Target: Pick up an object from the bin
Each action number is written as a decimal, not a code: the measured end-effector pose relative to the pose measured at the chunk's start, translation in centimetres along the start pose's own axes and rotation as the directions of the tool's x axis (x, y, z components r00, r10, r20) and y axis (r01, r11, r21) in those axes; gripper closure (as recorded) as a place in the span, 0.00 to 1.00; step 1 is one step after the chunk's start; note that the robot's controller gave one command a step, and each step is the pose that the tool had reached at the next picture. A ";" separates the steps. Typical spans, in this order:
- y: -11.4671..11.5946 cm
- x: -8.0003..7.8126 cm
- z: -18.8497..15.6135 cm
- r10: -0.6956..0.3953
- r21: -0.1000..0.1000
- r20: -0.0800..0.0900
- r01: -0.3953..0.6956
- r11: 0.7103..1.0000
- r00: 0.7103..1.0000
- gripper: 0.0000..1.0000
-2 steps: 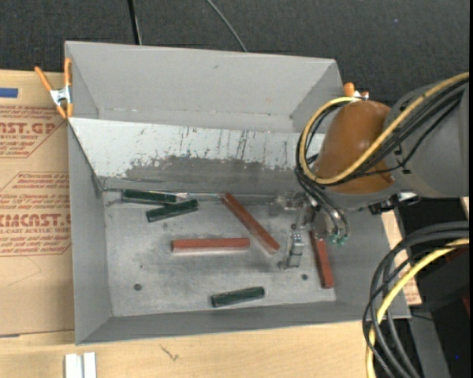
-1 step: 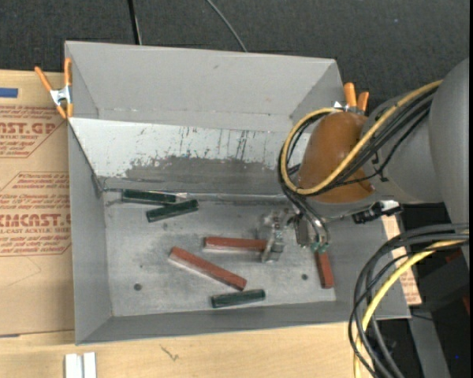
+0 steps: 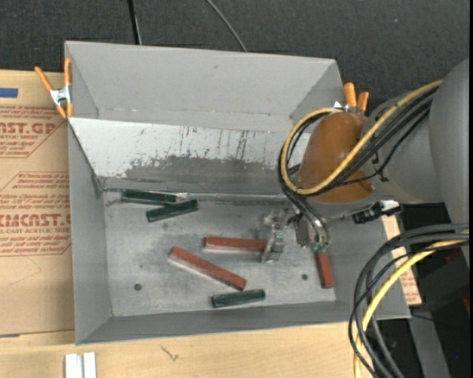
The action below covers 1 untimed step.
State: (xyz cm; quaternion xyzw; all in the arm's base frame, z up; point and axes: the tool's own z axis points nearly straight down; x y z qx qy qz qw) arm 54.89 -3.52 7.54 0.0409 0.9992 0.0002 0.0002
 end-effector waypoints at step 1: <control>4.2 -2.7 -16.2 -0.048 -0.001 0.004 0.048 0.999 0.999 1.00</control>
Offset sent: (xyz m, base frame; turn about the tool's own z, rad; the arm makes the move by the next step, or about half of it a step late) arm 0.0000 0.0000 0.0000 0.0000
